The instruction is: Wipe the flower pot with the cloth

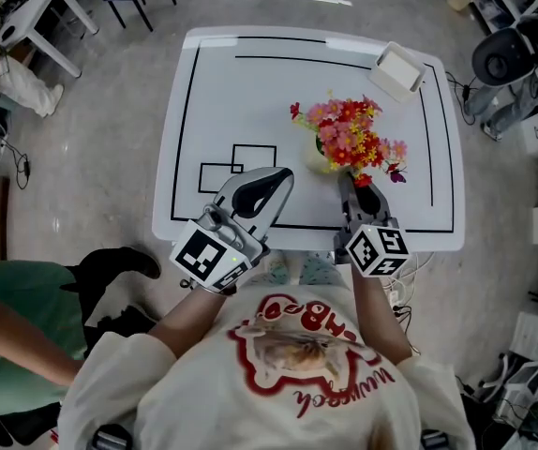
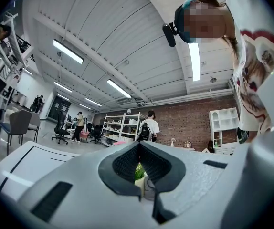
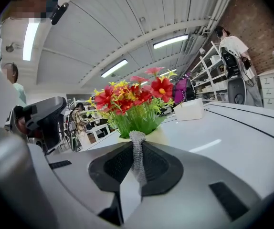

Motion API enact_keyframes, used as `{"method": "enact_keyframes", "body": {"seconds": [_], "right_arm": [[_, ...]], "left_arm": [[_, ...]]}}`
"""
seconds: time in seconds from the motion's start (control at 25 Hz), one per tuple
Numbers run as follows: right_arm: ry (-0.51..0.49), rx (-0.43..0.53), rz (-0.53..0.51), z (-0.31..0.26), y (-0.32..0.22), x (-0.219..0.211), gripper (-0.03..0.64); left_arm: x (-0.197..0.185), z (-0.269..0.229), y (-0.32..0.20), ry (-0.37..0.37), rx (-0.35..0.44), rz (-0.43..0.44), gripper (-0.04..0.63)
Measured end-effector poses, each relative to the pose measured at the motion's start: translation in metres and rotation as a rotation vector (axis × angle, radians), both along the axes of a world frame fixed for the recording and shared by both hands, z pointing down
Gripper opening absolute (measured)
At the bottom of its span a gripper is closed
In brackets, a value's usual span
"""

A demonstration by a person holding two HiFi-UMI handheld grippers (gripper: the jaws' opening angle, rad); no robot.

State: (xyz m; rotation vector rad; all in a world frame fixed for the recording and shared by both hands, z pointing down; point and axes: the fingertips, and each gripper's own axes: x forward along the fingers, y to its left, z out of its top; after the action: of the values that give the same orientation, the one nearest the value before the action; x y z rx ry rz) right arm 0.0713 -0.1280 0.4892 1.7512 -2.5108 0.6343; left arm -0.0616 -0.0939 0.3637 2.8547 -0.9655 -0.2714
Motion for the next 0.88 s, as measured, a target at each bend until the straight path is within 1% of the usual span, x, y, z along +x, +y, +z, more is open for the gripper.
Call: {"method": "enact_keyframes", "body": {"seconds": [0.2, 0.72, 0.88], "right_arm": [[-0.008, 0.005, -0.028, -0.004, 0.0, -0.016, 0.043], [-0.031, 0.019, -0.081, -0.008, -0.004, -0.039, 0.044], [-0.055, 0.035, -0.116, -0.014, -0.001, -0.049, 0.043]], "left_arm": [[-0.001, 0.0, 0.003, -0.002, -0.003, -0.003, 0.003], [-0.008, 0.002, 0.011, -0.012, -0.008, -0.031, 0.003], [-0.009, 0.003, 0.011, -0.018, -0.008, -0.025, 0.003]]}}
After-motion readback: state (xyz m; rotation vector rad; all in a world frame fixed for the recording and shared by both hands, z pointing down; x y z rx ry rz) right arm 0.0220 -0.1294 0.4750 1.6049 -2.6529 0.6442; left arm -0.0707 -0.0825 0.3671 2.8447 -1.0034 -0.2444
